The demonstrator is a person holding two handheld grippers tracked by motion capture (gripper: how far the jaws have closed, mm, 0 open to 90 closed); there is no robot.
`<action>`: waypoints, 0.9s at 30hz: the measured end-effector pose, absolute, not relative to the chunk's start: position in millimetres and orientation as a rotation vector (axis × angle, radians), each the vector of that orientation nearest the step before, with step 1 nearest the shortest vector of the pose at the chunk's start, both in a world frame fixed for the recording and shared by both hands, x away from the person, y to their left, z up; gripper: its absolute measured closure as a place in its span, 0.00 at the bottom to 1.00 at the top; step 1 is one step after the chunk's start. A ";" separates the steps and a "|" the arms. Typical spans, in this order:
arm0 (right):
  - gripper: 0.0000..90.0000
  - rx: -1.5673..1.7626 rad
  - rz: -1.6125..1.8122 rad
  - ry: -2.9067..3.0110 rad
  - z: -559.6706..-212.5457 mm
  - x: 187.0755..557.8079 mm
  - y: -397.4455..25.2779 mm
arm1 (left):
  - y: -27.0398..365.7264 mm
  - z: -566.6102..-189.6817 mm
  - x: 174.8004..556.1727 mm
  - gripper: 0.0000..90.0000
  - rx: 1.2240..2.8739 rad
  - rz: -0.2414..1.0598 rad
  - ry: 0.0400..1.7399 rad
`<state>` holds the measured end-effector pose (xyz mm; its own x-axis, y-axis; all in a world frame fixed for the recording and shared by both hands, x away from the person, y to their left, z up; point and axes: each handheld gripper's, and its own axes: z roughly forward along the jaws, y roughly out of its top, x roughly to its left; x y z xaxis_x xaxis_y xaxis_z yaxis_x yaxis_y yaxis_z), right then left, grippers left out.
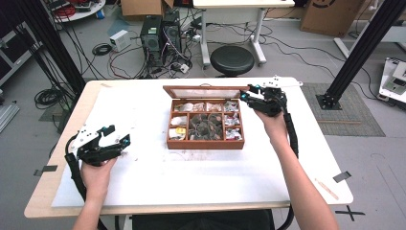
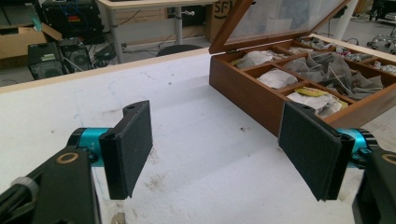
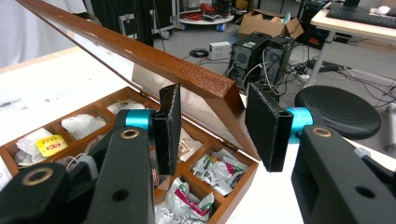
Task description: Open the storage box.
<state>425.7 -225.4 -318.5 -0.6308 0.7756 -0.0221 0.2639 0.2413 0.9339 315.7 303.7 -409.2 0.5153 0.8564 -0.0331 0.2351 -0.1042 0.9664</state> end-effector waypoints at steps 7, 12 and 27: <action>0.64 0.960 1.374 2.029 -312.7 432.3 -224.0 | 304.1 -409.4 316.2 0.29 1.623 0.675 0.951; 0.63 0.966 1.382 2.020 -310.3 437.0 -223.5 | 306.0 -409.5 316.9 0.29 1.604 0.641 0.961; 0.63 1.005 1.371 2.032 -298.1 455.4 -221.6 | 307.3 -410.6 317.9 0.29 1.608 0.632 0.970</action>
